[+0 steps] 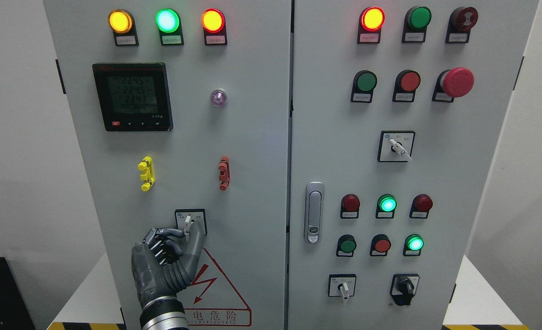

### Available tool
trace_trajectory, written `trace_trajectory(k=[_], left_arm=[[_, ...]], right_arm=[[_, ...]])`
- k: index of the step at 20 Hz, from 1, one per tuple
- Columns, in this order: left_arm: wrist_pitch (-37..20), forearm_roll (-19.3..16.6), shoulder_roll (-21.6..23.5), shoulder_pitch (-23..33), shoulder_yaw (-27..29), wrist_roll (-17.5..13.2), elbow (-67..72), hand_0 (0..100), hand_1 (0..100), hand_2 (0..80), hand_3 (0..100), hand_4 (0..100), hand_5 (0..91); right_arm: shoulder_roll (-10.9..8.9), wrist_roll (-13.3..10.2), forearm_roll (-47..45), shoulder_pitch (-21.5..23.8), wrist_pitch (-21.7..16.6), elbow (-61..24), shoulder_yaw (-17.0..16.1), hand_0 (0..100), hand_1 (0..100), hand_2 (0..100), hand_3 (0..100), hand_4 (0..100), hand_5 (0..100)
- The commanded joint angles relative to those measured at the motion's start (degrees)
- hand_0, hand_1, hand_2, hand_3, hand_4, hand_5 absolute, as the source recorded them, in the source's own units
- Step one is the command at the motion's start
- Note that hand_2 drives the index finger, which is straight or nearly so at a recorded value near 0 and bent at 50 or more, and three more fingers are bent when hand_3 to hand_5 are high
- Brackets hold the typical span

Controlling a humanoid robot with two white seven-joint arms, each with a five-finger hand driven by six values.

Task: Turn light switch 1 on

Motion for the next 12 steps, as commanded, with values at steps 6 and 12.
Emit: trace_trajectory(k=[6,12], left_arm=[[0.0,0.0,0.1,0.0,-0.1,-0.1,0.0,25,70,63.9,97,97,86.3],[0.0,0.0,0.1,0.0,-0.1,-0.1,0.0,28,68,63.9,97,97,86.3]], right_arm=[[0.01,0.1,0.0,0.0,0.0,0.0,0.0,0,0,0,0,0,0],[0.01,0.1,0.0,0.0,0.0,0.0,-0.1,0,0,0,0,0,0]])
